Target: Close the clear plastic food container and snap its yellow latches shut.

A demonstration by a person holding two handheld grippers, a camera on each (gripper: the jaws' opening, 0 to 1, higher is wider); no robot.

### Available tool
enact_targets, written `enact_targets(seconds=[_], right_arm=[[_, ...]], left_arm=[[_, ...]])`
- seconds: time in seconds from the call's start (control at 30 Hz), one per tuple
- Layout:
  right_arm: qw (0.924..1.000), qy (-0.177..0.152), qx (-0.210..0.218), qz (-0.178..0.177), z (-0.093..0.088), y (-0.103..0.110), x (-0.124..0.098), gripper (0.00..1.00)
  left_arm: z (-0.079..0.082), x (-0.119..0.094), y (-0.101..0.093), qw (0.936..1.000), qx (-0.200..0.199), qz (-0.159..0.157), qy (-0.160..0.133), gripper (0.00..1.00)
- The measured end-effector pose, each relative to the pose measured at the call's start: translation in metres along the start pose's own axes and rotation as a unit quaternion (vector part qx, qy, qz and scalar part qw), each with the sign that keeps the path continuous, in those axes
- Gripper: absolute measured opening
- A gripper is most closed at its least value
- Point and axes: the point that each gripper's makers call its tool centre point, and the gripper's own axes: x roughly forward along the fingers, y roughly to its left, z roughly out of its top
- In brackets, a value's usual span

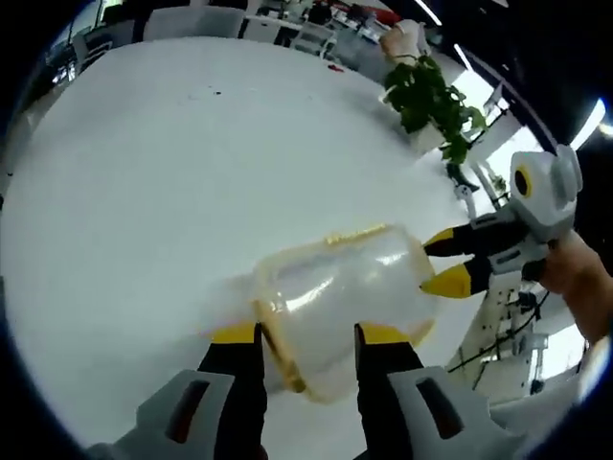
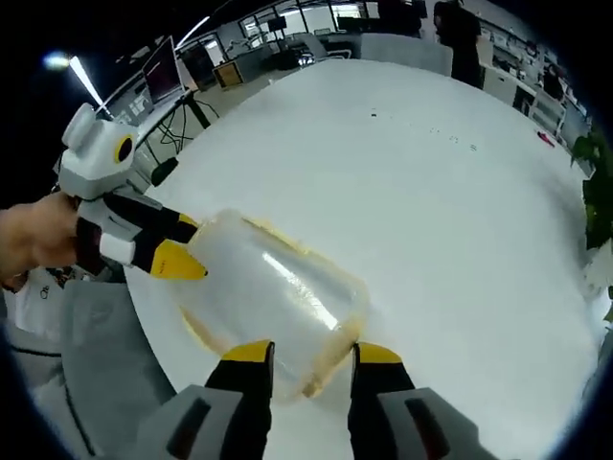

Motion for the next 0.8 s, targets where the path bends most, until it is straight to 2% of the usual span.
enact_targets(seconds=[0.03, 0.07, 0.1, 0.2, 0.33, 0.43, 0.53, 0.57, 0.63, 0.67, 0.77, 0.8], right_arm=[[1.0, 0.001, 0.005, 0.003, 0.001, 0.0, 0.001, 0.28], [0.9987, 0.02, 0.036, 0.03, -0.006, 0.007, 0.001, 0.28], [0.9981, 0.008, 0.052, 0.033, -0.002, 0.004, 0.004, 0.29], [0.9986, -0.001, 0.033, 0.042, -0.003, 0.0, 0.003, 0.29], [0.998, -0.002, 0.049, 0.039, 0.0, 0.001, 0.003, 0.31], [0.9996, -0.003, 0.016, 0.024, 0.003, 0.001, 0.001, 0.31], [0.9997, -0.007, 0.008, 0.021, 0.004, 0.0, -0.001, 0.31], [0.9998, -0.008, 0.003, 0.018, 0.004, -0.001, -0.002, 0.29], [0.999, -0.015, -0.041, 0.0, 0.005, -0.008, -0.011, 0.21], [0.9991, -0.018, -0.037, 0.007, 0.005, -0.007, -0.015, 0.19], [0.9987, -0.022, -0.042, 0.017, 0.004, -0.007, -0.022, 0.21], [0.997, -0.037, -0.067, 0.016, 0.009, -0.009, -0.025, 0.22]], left_arm=[[0.001, 0.0, -0.001, 1.0, -0.008, 0.002, -0.004, 0.37], [0.002, -0.001, -0.003, 1.0, 0.005, 0.006, 0.0, 0.37], [0.003, 0.0, -0.003, 0.9999, 0.008, 0.007, 0.001, 0.38], [0.005, -0.002, -0.003, 0.9998, 0.015, 0.005, 0.008, 0.39], [0.005, -0.004, -0.003, 0.9999, 0.011, -0.002, 0.006, 0.4], [0.007, -0.004, -0.002, 0.9998, 0.017, -0.011, 0.006, 0.4], [0.008, -0.006, -0.002, 0.9995, 0.026, -0.019, 0.005, 0.39], [0.009, -0.007, -0.001, 0.9989, 0.044, -0.017, 0.003, 0.39], [0.013, -0.014, 0.002, 0.996, 0.089, -0.005, -0.004, 0.36], [0.016, -0.017, 0.003, 0.9945, 0.104, -0.005, -0.012, 0.37], [0.018, -0.027, 0.007, 0.9946, 0.103, -0.006, -0.016, 0.43], [0.02, -0.029, 0.008, 0.993, 0.116, -0.01, -0.019, 0.44]])
